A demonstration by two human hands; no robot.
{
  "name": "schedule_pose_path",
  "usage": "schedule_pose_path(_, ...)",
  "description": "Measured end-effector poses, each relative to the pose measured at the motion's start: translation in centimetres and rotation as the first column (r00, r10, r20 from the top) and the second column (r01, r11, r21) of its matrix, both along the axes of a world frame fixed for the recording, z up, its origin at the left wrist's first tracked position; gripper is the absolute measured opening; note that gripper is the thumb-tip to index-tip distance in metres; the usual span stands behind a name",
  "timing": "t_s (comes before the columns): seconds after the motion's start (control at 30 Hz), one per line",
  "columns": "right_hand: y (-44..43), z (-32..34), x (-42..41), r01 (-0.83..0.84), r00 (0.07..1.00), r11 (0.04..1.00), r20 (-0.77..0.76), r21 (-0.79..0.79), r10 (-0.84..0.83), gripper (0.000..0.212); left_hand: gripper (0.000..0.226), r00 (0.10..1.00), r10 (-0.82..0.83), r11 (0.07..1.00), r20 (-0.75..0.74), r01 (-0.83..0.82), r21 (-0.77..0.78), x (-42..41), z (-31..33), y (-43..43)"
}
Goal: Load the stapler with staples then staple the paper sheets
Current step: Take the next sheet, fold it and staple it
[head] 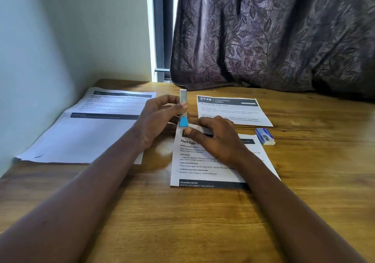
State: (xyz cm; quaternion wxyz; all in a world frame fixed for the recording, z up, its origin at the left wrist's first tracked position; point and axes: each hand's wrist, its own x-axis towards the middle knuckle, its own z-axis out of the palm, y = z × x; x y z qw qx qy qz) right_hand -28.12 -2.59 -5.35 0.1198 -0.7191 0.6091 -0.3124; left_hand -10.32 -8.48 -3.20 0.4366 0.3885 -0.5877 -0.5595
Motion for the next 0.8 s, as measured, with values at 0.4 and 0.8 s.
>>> schedule_pose_path(0.4,0.0,-0.3,-0.2,-0.01,1.0,0.999,0.023,-0.045,0.011,0.019,0.03,0.591,0.608,0.681,0.531,-0.044,-0.731,2.3,-0.4,-1.3)
schedule_pose_path(0.8,-0.2,-0.8,-0.2,0.027,0.999,0.991,-0.037,-0.13,-0.032,0.023,0.05,0.655,0.6,0.687,0.459,-0.128,-0.715,1.3,-0.9,-1.2)
